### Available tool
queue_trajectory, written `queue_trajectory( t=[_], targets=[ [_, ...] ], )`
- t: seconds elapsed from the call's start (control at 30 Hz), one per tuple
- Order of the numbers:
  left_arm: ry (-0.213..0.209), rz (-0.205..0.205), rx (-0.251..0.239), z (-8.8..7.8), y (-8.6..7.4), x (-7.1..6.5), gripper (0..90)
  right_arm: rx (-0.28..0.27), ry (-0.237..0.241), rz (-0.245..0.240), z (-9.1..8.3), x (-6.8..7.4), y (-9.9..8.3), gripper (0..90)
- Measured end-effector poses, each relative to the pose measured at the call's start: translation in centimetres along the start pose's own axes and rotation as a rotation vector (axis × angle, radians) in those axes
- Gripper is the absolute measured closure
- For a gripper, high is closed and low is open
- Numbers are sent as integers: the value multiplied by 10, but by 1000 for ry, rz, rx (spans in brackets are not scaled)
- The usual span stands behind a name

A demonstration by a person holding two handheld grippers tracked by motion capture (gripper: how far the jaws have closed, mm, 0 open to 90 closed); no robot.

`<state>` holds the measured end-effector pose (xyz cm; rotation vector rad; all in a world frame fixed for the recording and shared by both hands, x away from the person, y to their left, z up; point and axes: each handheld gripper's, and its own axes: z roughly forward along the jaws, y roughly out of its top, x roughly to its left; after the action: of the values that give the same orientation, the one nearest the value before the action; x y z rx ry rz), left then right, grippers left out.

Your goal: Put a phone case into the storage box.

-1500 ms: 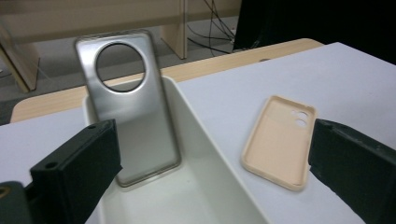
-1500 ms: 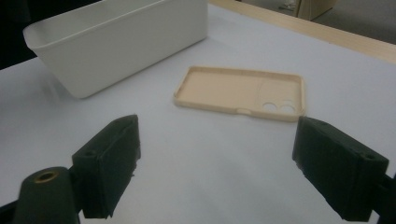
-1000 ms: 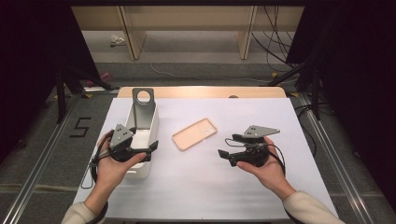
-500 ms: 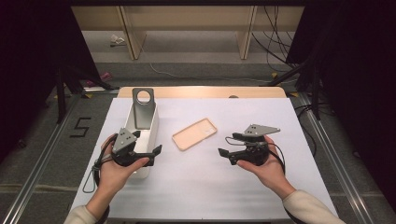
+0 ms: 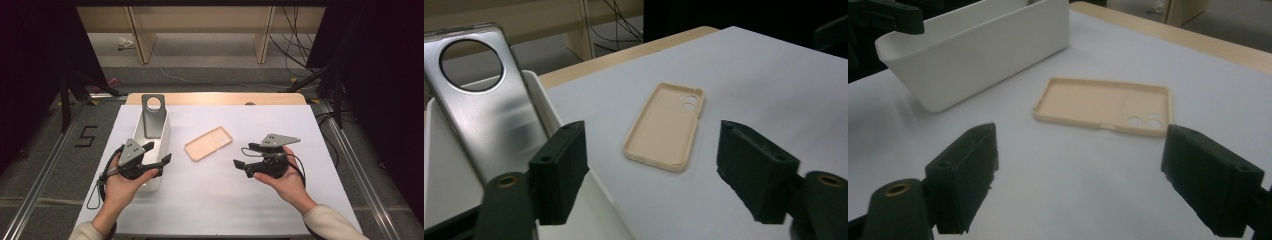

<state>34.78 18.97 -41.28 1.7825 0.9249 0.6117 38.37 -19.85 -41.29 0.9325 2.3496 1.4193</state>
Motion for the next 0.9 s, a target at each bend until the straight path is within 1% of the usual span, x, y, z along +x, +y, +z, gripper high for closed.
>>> queue_trajectory(
  t=[0.03,0.07,0.1,0.13,0.17,0.2,0.23,0.3,0.33,0.4,0.43,0.57,0.73,0.8,0.9],
  targets=[
    [-12,16,0,-2,1,-4,348,-3,0,1,-1,0,1,159],
    [-12,16,0,-2,1,-4,377,-3,0,1,-1,0,1,159],
    [-21,31,-4,-4,0,-6,447,-4,-1,3,0,0,1,159],
    [-22,40,-7,-5,0,-8,447,-4,-1,3,0,0,1,159],
    [-36,64,-6,-6,0,-10,567,0,0,5,2,-1,0,159],
    [-36,64,-6,-6,0,-10,605,0,0,5,2,-1,0,159],
    [-58,68,1,-6,-2,-11,650,3,3,6,2,-1,0,159],
    [-62,69,2,-6,-3,-12,732,3,2,5,3,-1,0,159],
    [-70,70,6,-6,-3,-12,732,2,3,5,3,-1,0,159],
    [-66,78,9,-6,-4,-13,797,2,4,6,3,-1,0,159],
    [-70,79,10,-7,-5,-12,842,4,4,6,3,-1,0,159],
    [-66,73,13,-10,-7,-10,894,3,3,9,3,-2,0,159],
    [-62,47,28,-14,-10,-8,898,4,3,6,3,-1,0,159],
    [-62,45,30,-14,-11,-7,898,5,5,6,3,-1,0,159],
    [-62,41,33,-14,-12,-7,898,8,29,-5,7,1,3,167]
  ],
)
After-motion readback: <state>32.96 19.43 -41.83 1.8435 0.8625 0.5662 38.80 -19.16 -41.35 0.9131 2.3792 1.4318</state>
